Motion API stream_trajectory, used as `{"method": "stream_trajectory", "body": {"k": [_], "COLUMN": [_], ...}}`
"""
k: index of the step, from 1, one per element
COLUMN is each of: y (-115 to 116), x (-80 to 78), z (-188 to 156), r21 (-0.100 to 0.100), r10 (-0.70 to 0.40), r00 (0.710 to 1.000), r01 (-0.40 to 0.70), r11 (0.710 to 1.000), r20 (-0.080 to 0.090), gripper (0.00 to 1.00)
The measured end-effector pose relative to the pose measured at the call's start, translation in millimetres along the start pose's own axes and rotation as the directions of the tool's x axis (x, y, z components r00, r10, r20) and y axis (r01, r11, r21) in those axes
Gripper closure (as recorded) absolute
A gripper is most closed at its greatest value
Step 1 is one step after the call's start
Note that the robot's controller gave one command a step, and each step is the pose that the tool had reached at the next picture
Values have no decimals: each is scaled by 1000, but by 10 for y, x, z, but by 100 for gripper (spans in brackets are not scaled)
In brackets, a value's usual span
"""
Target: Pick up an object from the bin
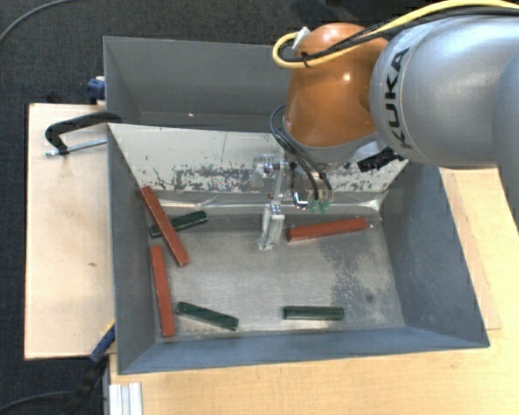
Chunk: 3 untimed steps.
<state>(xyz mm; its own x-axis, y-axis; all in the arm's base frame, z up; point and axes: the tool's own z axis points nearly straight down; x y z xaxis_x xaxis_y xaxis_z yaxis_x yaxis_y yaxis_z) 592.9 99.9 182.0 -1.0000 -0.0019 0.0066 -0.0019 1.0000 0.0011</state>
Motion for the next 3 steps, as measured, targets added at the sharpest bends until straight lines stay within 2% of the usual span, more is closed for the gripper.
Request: {"method": "stream_trajectory", "body": {"k": [1,2,3], "y": [-1238,-1181,-1188], "x": [157,127,-67], "z": [1139,1091,-410], "r21": [4,1,3], "r10": [-75,-80,-70], "r00": [997,997,997], "r01": [75,80,70], "r11": [997,997,998], "r20": [-1,8,23], "gripper": [0,100,100]}}
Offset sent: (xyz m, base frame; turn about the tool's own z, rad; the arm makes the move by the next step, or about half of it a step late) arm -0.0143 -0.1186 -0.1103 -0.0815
